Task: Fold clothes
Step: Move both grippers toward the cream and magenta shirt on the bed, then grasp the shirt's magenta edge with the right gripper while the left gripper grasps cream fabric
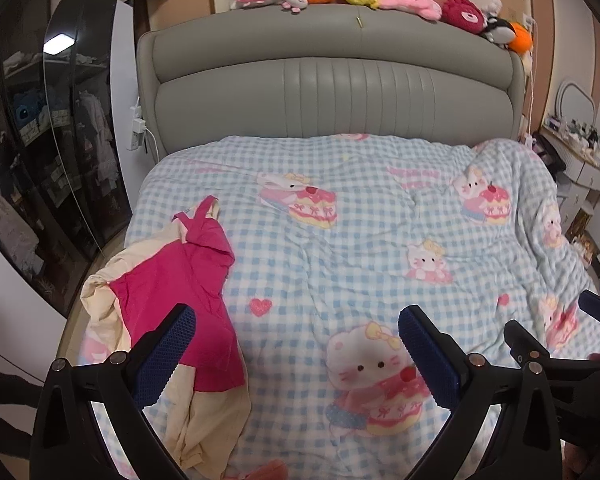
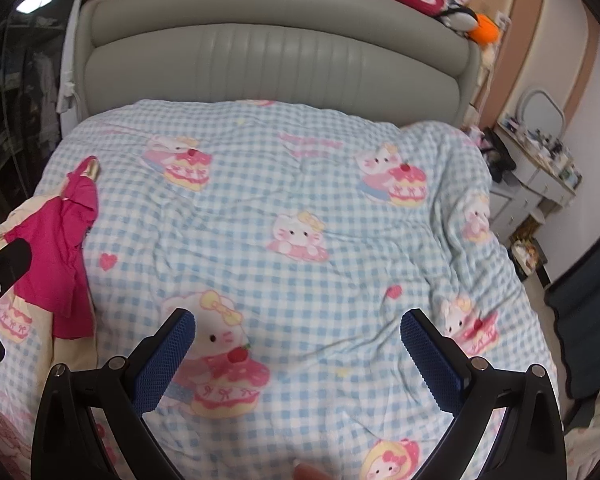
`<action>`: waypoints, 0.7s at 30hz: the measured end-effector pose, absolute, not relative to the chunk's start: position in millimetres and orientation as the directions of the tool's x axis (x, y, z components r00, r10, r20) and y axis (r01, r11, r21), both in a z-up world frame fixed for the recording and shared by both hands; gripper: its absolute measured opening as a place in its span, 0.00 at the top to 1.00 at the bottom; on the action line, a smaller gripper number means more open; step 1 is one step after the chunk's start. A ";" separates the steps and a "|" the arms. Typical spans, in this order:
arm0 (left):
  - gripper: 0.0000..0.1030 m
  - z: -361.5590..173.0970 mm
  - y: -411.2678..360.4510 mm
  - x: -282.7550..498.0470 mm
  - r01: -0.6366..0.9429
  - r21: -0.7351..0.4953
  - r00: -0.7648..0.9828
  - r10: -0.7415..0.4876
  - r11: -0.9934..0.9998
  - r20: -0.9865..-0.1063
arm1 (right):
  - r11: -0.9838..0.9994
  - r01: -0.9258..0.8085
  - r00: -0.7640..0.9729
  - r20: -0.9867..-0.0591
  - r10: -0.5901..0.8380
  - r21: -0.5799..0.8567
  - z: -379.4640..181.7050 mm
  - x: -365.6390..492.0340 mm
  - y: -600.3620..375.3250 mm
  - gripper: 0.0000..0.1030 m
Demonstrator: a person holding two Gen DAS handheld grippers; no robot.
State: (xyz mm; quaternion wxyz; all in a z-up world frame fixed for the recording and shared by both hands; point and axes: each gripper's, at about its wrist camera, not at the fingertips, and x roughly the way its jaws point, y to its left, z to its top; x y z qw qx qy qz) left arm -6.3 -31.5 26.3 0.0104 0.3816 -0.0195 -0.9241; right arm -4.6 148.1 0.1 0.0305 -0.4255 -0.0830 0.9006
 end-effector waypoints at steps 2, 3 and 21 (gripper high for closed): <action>0.00 42.3 -46.7 -12.5 0.000 0.030 -0.727 -0.021 -1.000 -0.687 | -0.978 0.080 -0.675 -0.733 0.089 -0.192 19.7 -14.1 131.3 0.00; 0.00 53.1 -56.2 -17.0 -0.007 0.027 -0.739 -0.013 -1.000 -0.673 | -0.972 0.112 -0.703 -0.708 0.068 -0.205 32.0 -19.9 120.0 0.00; 0.00 12.2 -287.5 -104.1 0.171 0.095 -0.699 -0.188 -0.981 -0.690 | -0.868 0.470 -0.623 -0.757 -0.198 -0.160 -18.4 -138.3 -111.6 0.00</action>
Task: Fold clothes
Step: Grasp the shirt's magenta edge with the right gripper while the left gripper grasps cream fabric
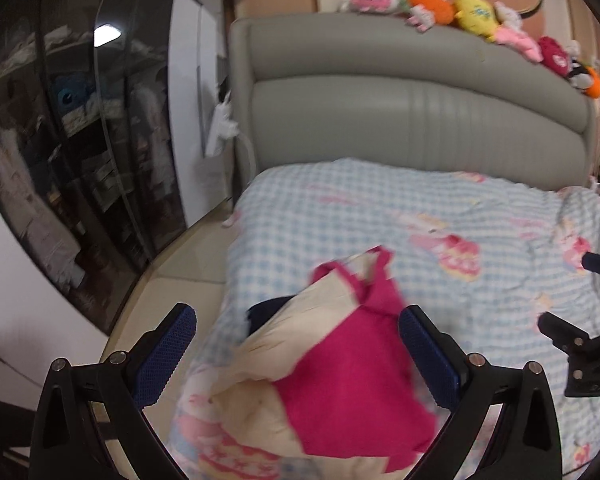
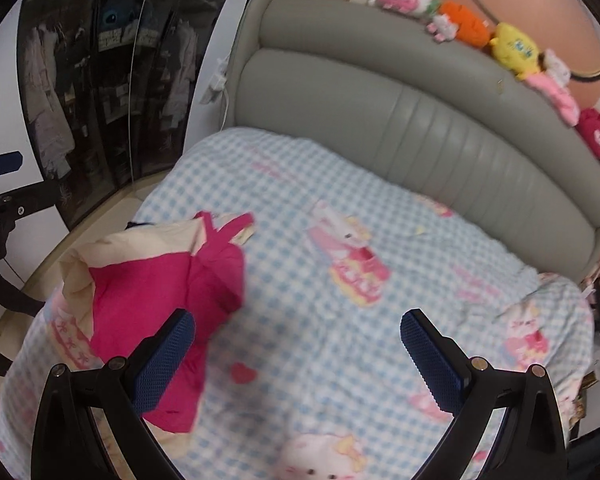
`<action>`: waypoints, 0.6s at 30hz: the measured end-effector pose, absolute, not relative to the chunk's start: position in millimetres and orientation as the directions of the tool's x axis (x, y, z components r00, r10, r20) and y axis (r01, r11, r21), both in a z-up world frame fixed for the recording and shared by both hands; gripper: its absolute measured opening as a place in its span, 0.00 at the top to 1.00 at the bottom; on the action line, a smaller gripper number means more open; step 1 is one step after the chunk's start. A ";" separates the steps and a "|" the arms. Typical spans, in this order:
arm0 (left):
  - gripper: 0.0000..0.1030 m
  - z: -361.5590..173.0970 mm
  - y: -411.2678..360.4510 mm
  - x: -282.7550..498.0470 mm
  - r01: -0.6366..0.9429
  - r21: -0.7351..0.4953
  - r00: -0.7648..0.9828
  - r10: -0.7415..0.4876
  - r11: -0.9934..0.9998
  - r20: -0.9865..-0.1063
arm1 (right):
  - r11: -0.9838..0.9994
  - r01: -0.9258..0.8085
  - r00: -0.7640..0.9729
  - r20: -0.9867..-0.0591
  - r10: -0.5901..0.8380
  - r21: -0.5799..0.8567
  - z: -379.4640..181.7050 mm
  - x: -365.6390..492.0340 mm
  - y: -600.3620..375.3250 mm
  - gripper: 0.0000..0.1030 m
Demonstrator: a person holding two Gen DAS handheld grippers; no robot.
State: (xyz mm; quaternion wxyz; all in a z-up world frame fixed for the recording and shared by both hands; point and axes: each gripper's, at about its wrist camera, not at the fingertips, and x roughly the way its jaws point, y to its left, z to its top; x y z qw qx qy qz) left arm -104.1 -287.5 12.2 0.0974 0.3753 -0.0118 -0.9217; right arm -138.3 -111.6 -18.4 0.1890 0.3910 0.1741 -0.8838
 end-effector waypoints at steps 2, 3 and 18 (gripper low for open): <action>0.00 -12.6 -309.4 -106.9 0.202 0.087 -0.669 -0.202 -0.976 -0.716 | -0.862 0.485 -0.583 -0.790 -0.192 -0.148 -47.3 -142.2 -130.0 0.00; 0.00 -25.7 -320.0 -108.2 0.213 0.067 -0.653 -0.193 -0.975 -0.732 | -0.858 0.494 -0.566 -0.802 -0.192 -0.143 -60.8 -143.6 -138.5 0.00; 0.12 -151.2 -354.2 -121.2 0.214 -0.080 -0.584 -0.062 -0.974 -0.810 | -0.849 0.526 -0.376 -0.909 -0.179 -0.050 -191.8 -152.0 -207.6 0.00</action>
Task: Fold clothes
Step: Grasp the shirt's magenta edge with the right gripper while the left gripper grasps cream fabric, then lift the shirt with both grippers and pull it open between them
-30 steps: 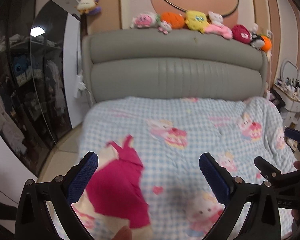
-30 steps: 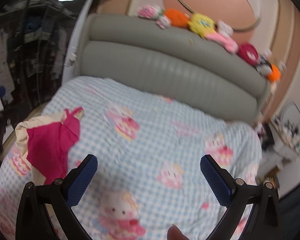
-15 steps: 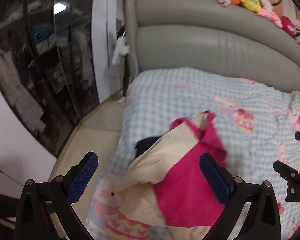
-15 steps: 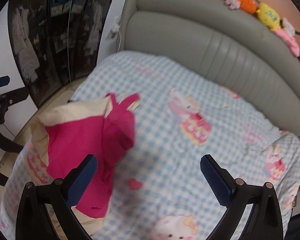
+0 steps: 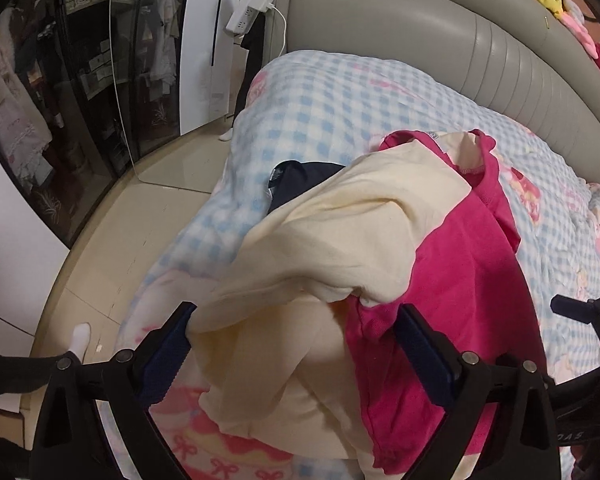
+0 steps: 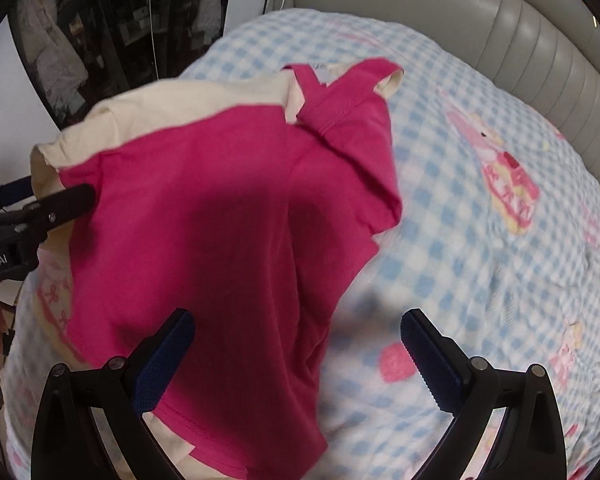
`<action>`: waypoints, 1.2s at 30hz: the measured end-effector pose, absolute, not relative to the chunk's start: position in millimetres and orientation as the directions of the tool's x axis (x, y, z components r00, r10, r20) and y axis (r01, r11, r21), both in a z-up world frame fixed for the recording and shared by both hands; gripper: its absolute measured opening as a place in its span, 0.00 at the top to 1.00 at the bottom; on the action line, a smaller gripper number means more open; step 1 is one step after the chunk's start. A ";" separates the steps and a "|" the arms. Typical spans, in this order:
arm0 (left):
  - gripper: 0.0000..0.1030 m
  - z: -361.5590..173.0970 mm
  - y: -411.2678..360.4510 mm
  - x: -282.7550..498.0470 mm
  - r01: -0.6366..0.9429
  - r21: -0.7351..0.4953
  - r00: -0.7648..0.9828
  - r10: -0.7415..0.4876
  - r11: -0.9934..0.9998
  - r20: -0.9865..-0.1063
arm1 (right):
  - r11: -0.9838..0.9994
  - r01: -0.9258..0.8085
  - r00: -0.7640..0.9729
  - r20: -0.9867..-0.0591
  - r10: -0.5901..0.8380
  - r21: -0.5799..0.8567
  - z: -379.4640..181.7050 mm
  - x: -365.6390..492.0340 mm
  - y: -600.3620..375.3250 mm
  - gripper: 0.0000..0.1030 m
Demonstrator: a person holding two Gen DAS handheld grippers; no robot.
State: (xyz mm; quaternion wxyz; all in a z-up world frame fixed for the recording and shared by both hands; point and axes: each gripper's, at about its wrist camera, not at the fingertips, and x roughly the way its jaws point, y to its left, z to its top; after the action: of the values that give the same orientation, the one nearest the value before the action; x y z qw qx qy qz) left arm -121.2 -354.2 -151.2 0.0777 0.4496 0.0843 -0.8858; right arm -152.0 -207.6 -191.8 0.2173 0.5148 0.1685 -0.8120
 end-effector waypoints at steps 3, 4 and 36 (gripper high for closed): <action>0.28 -151.5 -350.8 -117.3 0.196 -0.093 -0.603 -0.046 -0.976 -0.796 | -0.858 0.514 -0.343 -0.916 -0.210 0.005 -198.9 -150.0 -205.5 0.10; 0.33 -151.6 -349.6 -116.0 0.191 -0.097 -0.610 -0.040 -0.977 -0.791 | -0.857 0.515 -0.332 -0.914 -0.235 0.034 -197.6 -147.3 -204.3 0.18; 0.81 -85.4 -296.0 -88.5 -0.009 -0.027 -0.706 0.026 -1.000 -0.707 | -0.772 0.636 -0.395 -0.855 -0.335 0.008 -87.8 -115.0 -161.1 0.97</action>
State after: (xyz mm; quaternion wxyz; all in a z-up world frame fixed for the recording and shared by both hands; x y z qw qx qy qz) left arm -88.5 -296.0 -85.4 -0.0094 0.3830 0.0110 -0.9236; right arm -115.0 -161.1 -87.8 0.2962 0.4632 0.1626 -0.8193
